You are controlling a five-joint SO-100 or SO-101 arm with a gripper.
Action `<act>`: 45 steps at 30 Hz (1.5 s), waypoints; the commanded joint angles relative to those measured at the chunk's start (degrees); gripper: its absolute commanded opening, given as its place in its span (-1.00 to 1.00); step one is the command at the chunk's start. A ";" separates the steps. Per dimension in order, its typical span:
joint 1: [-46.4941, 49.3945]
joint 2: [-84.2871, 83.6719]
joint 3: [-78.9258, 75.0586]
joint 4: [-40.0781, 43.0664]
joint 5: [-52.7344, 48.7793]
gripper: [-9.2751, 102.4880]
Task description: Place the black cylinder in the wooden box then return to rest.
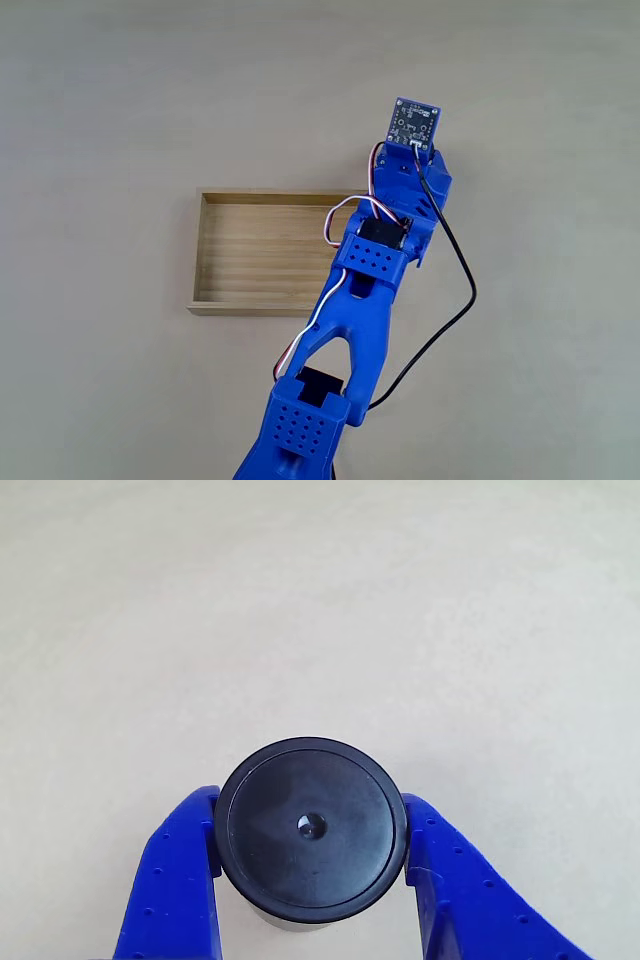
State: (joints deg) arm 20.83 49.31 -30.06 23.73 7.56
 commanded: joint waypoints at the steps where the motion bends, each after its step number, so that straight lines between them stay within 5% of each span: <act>1: -0.26 -2.90 -7.29 -2.11 0.18 -0.55; 22: -2.11 -24.87 10.55 -1.41 -2.46 -0.55; 45: -6.86 -59.50 47.72 -5.10 -0.88 -0.55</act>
State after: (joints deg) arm 14.77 2.55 14.68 21.36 6.06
